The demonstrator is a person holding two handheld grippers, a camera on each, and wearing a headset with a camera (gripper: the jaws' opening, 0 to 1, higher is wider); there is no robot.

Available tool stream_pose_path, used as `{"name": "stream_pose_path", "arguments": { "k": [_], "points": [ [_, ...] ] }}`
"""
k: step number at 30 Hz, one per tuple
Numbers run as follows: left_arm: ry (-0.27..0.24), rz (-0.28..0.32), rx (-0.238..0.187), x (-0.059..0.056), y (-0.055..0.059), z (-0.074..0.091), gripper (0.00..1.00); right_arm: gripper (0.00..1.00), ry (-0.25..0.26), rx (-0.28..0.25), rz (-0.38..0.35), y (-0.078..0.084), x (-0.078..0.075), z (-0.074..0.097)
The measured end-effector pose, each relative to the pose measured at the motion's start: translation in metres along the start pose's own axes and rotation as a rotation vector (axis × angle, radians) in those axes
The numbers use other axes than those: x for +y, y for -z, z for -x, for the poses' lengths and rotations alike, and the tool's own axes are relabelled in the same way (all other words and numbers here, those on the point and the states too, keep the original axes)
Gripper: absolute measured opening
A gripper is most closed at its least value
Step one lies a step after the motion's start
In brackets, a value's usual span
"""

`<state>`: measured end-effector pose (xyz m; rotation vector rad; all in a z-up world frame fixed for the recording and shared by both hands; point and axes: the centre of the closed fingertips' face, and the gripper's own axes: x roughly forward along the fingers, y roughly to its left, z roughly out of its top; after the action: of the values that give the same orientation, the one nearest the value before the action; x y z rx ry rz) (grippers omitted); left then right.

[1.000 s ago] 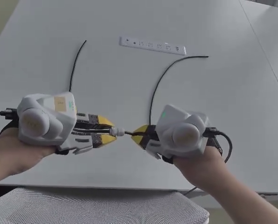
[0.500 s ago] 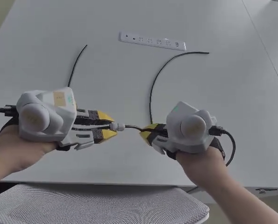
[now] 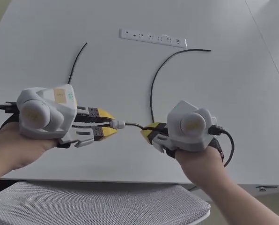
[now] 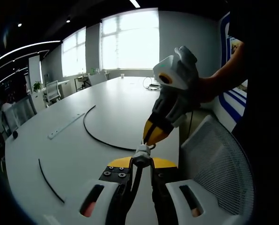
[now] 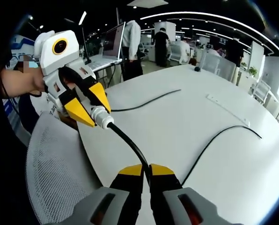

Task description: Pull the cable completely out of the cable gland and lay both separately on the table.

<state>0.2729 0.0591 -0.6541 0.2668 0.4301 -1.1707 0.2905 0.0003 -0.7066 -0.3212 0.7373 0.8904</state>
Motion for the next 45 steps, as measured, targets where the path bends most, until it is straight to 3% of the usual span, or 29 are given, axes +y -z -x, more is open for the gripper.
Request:
{"name": "stream_pose_path", "arguments": {
  "k": [11,15,17,21,26,32,34,37,45],
  "points": [
    [-0.003,0.008,0.009,0.003,0.002,0.0,0.15,0.02,-0.017,-0.029,0.079,-0.004,0.008,0.003],
    [0.001,0.01,-0.003,0.002,-0.001,-0.001,0.15,0.13,-0.001,-0.049,0.112,-0.017,0.011,0.009],
    [0.004,0.008,0.0,0.001,-0.001,-0.002,0.15,0.14,0.004,-0.058,0.146,-0.026,0.015,0.012],
    [0.009,0.001,0.006,0.001,0.0,-0.003,0.15,0.13,0.046,-0.024,0.312,-0.038,0.02,0.013],
    [0.012,0.003,0.011,0.0,0.001,-0.003,0.15,0.11,0.035,-0.011,0.432,-0.048,0.037,0.007],
    [0.012,0.005,0.015,0.0,0.003,-0.003,0.15,0.07,0.044,0.01,0.461,-0.045,0.04,0.003],
    [0.012,0.005,0.016,0.0,0.003,-0.002,0.15,0.04,0.021,0.013,0.442,-0.043,0.043,0.003],
    [0.008,0.018,0.007,0.001,0.002,-0.002,0.15,0.02,0.034,0.005,0.473,-0.046,0.041,0.003],
    [0.0,0.012,0.01,0.005,0.002,-0.001,0.15,0.0,0.039,0.011,0.447,-0.043,0.034,0.002]
  ]
}}
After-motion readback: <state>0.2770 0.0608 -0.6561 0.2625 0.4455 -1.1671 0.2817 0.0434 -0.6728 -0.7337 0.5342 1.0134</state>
